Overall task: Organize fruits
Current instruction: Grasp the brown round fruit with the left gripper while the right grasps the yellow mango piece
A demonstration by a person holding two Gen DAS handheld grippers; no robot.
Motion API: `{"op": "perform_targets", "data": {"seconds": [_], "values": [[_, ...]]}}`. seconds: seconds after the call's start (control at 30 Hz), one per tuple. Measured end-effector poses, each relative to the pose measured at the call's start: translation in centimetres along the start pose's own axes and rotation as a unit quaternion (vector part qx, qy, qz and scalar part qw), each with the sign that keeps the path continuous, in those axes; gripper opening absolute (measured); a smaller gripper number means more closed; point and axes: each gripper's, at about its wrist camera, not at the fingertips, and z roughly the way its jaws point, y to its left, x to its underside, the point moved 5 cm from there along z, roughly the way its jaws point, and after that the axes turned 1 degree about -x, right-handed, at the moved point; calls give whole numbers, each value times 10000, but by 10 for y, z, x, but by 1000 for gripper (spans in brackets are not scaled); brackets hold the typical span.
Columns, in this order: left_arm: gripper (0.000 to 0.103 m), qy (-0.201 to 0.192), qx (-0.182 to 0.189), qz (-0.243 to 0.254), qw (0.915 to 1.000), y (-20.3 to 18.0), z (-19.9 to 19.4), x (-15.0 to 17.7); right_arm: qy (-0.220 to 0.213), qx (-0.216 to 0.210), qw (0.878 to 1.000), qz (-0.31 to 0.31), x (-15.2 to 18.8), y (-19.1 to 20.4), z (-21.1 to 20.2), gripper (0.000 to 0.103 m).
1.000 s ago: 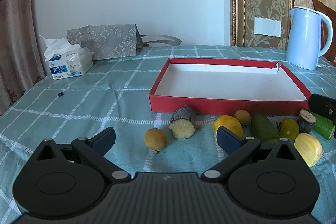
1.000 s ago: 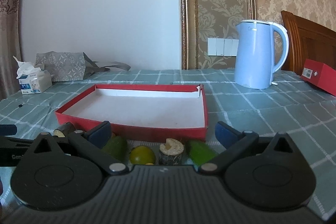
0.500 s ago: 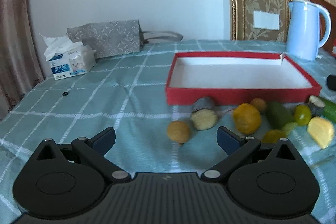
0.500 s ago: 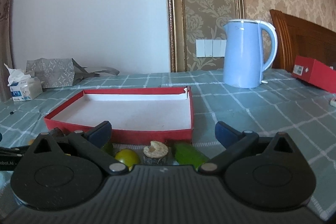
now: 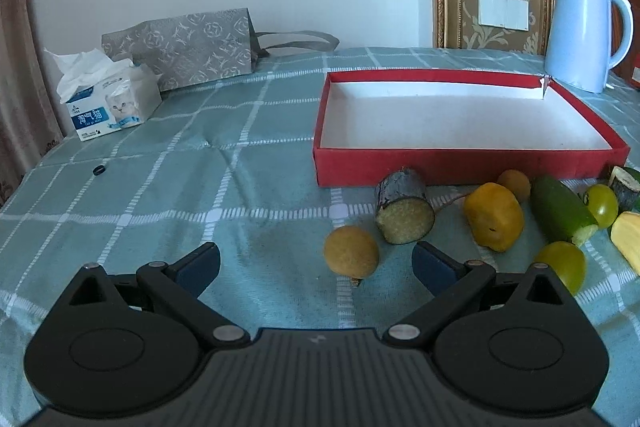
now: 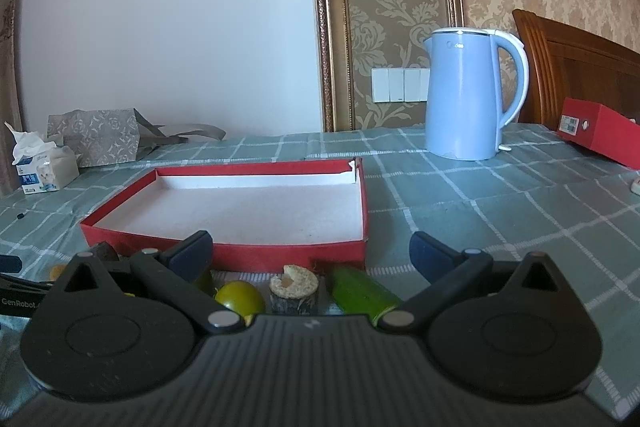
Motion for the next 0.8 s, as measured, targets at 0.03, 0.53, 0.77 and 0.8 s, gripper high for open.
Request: {"op": "perform_targets", "data": {"seconds": [0.03, 0.53, 0.77, 0.8], "values": [[102, -12, -17, 4, 10000, 0, 0, 0, 9, -9, 10000, 9, 0, 0, 0, 103], [29, -25, -7, 31, 10000, -6, -1, 1, 26, 39, 10000, -12, 1, -3, 2, 103], [29, -178, 127, -199, 9996, -3, -4, 0, -229, 271, 9994, -11, -8, -23, -11, 103], [29, -199, 139, -232, 9994, -2, -4, 0, -301, 396, 9987, -73, -10, -31, -16, 103]]}}
